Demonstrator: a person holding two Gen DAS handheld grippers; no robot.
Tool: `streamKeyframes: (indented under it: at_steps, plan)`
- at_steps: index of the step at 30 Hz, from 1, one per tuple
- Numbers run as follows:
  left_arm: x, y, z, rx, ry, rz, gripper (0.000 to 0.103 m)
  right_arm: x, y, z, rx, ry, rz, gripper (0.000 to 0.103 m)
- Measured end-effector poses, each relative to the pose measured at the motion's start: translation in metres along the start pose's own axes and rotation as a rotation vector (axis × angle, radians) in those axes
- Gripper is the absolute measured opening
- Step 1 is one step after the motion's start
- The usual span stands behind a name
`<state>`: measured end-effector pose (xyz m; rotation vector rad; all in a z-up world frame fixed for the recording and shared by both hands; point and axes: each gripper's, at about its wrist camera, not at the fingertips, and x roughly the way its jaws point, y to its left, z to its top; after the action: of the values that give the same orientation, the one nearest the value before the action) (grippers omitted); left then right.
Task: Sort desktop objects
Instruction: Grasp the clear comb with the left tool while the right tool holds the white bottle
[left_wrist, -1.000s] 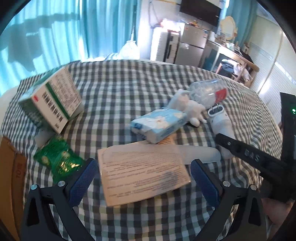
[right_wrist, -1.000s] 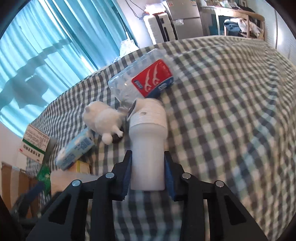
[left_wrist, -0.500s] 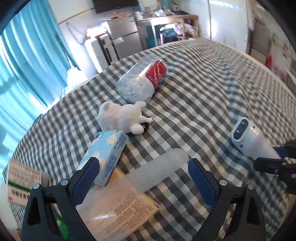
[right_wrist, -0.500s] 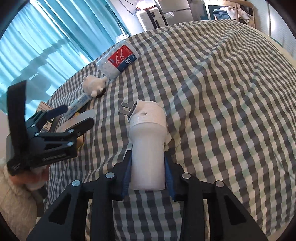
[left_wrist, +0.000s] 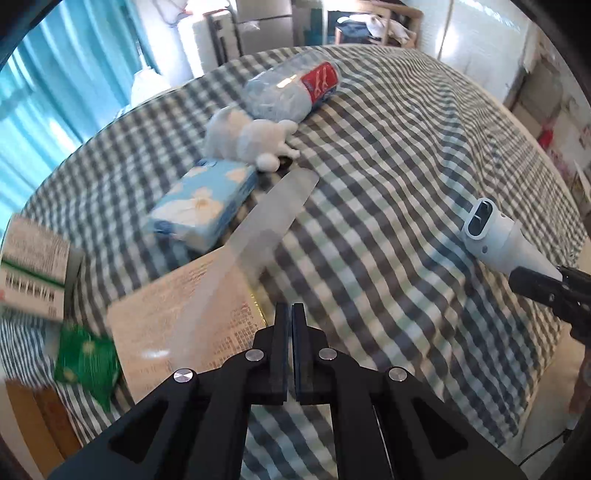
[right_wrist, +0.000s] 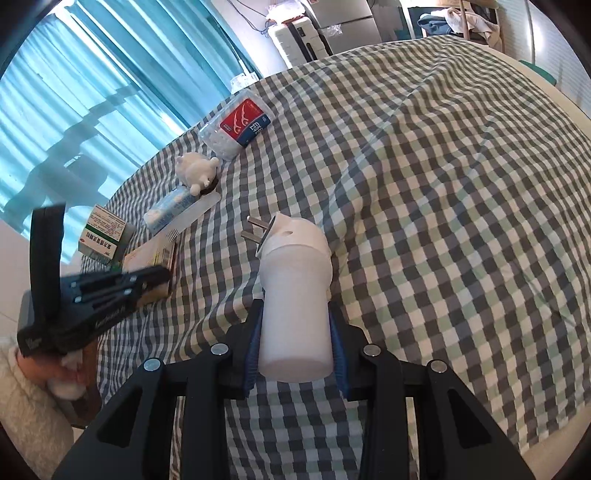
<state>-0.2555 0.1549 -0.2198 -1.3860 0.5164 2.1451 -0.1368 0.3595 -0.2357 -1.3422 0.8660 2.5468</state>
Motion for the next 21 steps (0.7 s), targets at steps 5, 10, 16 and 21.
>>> streamKeyframes:
  at_steps: [5, 10, 16, 21]
  plan:
    - [-0.032, 0.001, -0.013, 0.007, -0.114, -0.005, 0.043, -0.008, -0.001, -0.005, 0.005, -0.008, 0.006, 0.033]
    - [-0.033, 0.002, -0.004, -0.047, -0.14, -0.02, 0.065, -0.008, 0.002, -0.006, 0.002, -0.009, 0.005, 0.033]
    - [-0.002, -0.026, 0.006, -0.033, -0.085, -0.055, 0.065, -0.002, 0.002, -0.004, -0.023, -0.013, 0.001, 0.033]
    - [0.025, -0.049, 0.006, -0.012, -0.044, -0.076, 0.066, 0.003, 0.012, -0.004, -0.161, 0.003, -0.018, 0.046]
